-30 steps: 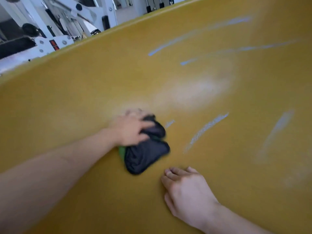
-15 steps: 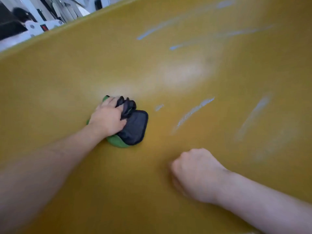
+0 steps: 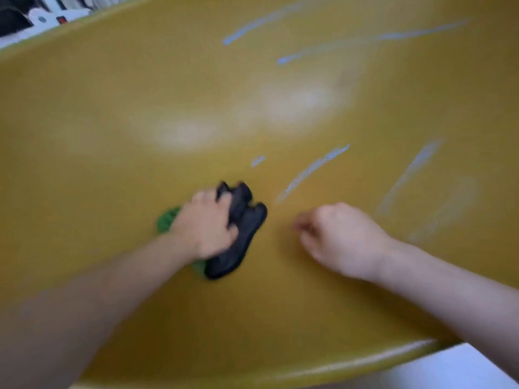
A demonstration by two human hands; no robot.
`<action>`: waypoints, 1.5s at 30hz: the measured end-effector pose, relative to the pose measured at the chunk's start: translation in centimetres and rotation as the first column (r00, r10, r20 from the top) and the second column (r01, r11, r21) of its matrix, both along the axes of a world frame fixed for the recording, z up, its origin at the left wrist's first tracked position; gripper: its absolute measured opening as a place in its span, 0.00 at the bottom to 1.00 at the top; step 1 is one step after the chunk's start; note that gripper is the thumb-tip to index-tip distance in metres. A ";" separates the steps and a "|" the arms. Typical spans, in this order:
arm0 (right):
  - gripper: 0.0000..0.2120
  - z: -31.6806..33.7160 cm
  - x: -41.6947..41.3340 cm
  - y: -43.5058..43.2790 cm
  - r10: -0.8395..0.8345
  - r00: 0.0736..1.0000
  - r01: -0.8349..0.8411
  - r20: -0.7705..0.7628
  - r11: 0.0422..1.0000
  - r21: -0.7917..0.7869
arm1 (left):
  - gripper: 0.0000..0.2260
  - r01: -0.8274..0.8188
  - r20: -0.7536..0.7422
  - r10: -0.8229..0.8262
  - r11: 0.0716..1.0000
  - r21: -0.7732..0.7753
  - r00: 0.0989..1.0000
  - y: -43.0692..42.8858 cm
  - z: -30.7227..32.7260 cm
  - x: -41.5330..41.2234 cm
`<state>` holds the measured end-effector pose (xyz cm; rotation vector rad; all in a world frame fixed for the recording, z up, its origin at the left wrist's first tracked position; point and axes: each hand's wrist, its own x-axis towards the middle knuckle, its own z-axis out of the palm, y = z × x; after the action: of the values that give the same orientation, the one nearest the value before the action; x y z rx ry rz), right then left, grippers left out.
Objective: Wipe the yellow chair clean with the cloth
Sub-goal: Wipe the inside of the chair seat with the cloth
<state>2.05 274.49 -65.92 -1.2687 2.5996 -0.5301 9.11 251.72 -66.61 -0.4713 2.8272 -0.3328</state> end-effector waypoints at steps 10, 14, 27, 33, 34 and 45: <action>0.44 1.7 3.5 3.7 -0.036 0.996 0.004 0.087 0.937 0.349 | 0.43 -0.205 0.268 -0.040 0.543 0.814 0.962 4.8 4.5 2.1; 0.50 0.4 7.0 -5.3 -0.124 0.974 0.045 0.189 0.926 0.376 | 0.23 -0.195 0.342 -0.016 0.794 0.576 0.940 0.2 5.4 3.4; 0.21 1.5 2.2 9.3 -0.448 0.791 0.590 -0.416 0.738 0.327 | 0.24 0.216 0.204 -0.275 0.939 0.267 0.940 10.9 0.9 2.1; 0.15 -0.1 6.9 2.6 -0.141 0.980 0.169 -0.143 0.963 0.208 | 0.13 0.250 0.105 -0.293 0.920 0.300 0.950 9.3 1.0 1.8; 0.14 0.4 5.1 5.2 -0.189 0.968 0.227 -0.165 0.942 0.249 | 0.16 0.258 0.103 -0.300 0.919 0.299 0.948 9.1 0.9 1.9; 0.12 -1.3 8.6 0.8 -0.088 0.991 0.099 -0.098 0.989 0.111 | 0.32 0.262 0.131 -0.339 0.876 0.405 0.932 8.5 0.8 3.7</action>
<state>10.64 275.30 -67.25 -1.1666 2.7335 -0.3369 12.84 260.24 -65.78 0.0869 2.6671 0.1160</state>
